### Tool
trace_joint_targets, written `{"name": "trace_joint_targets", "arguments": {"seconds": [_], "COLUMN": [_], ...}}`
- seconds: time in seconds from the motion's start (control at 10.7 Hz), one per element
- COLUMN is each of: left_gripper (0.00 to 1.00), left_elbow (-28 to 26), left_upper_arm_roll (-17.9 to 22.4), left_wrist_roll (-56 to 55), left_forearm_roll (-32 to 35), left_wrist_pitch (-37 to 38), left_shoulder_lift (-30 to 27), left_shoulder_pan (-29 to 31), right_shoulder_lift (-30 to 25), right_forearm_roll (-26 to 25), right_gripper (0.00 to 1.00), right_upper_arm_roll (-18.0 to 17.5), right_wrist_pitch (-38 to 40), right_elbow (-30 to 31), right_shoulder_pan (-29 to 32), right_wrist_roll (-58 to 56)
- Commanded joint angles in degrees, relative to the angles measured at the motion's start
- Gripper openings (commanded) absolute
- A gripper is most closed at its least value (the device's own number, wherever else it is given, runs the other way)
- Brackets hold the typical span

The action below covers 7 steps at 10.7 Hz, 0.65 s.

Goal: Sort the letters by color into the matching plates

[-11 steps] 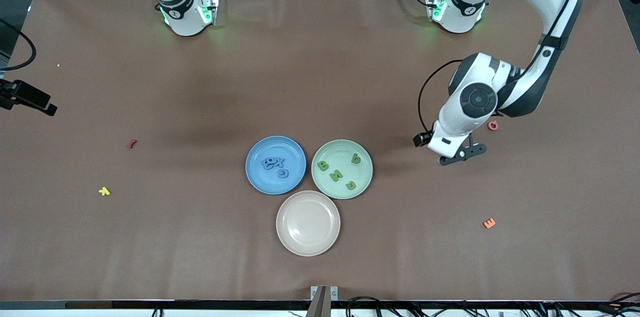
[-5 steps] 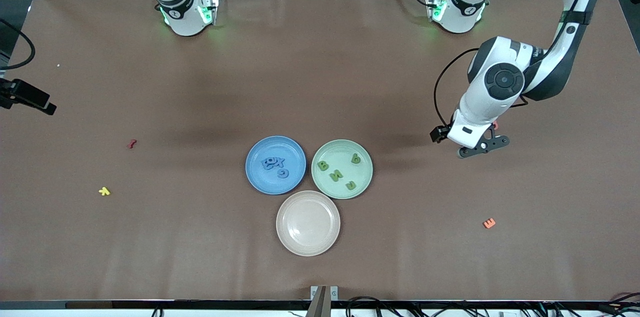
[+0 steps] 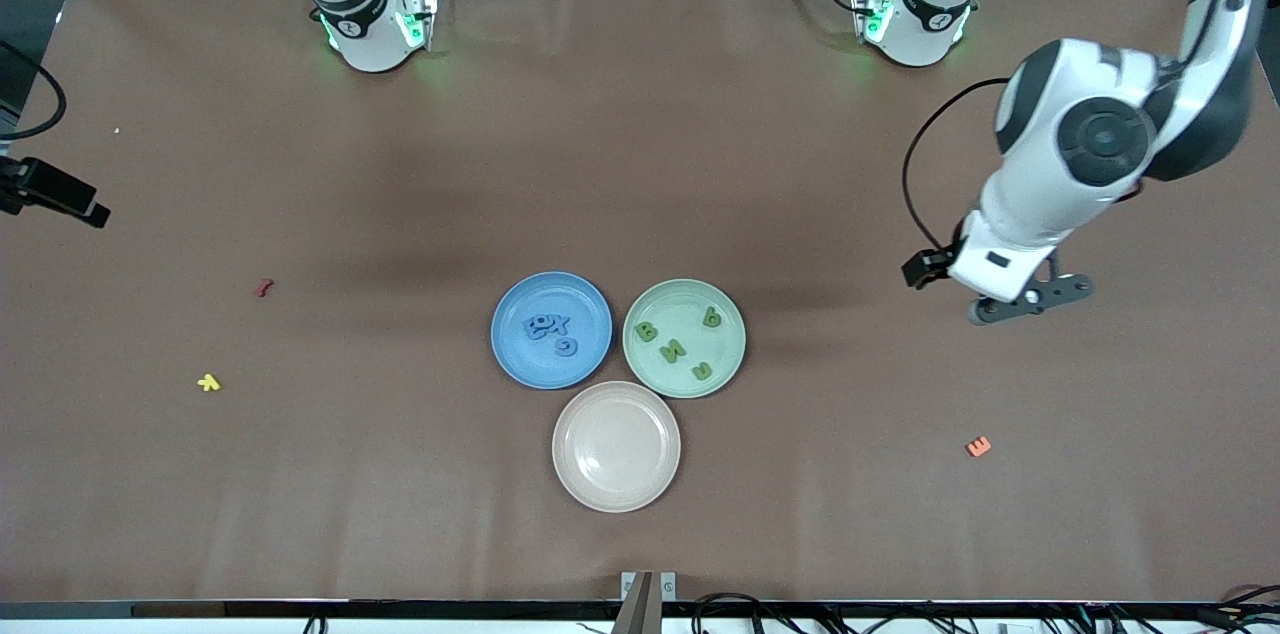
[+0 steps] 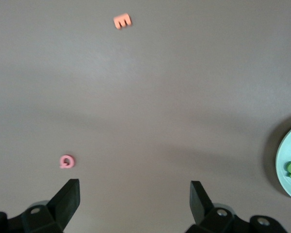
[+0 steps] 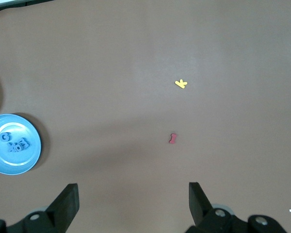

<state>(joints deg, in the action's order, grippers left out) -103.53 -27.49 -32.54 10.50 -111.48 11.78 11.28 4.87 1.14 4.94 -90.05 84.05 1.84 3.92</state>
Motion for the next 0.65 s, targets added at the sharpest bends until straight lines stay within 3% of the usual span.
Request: {"name": "trace_joint_targets", "arguments": {"seconds": [0.0, 0.28, 0.56], "left_gripper": [1.00, 1.00, 1.00], "left_elbow": [8.3, 15.5, 16.8], "left_upper_arm_roll": [-0.7, -0.2, 0.1], "left_wrist_roll": [7.0, 11.0, 11.0], "left_forearm_roll": [-3.3, -4.3, -4.3], "left_wrist_pitch": [8.4, 14.9, 15.2], "left_shoulder_lift": [-0.6, -1.7, -3.1], "left_shoulder_pan": [5.0, 6.3, 6.4], "right_shoulder_lift": [0.2, 0.2, 0.1], "right_forearm_roll": [0.4, 0.4, 0.0], "right_gripper": [1.00, 1.00, 1.00], "right_upper_arm_roll": [-0.7, -0.6, -0.8], "right_wrist_pitch": [1.0, 2.1, 3.3], "right_elbow": [-0.9, -1.3, -1.3], "right_shoulder_pan": [1.1, 1.1, 0.9], "right_wrist_roll": [0.5, 0.6, 0.4]}}
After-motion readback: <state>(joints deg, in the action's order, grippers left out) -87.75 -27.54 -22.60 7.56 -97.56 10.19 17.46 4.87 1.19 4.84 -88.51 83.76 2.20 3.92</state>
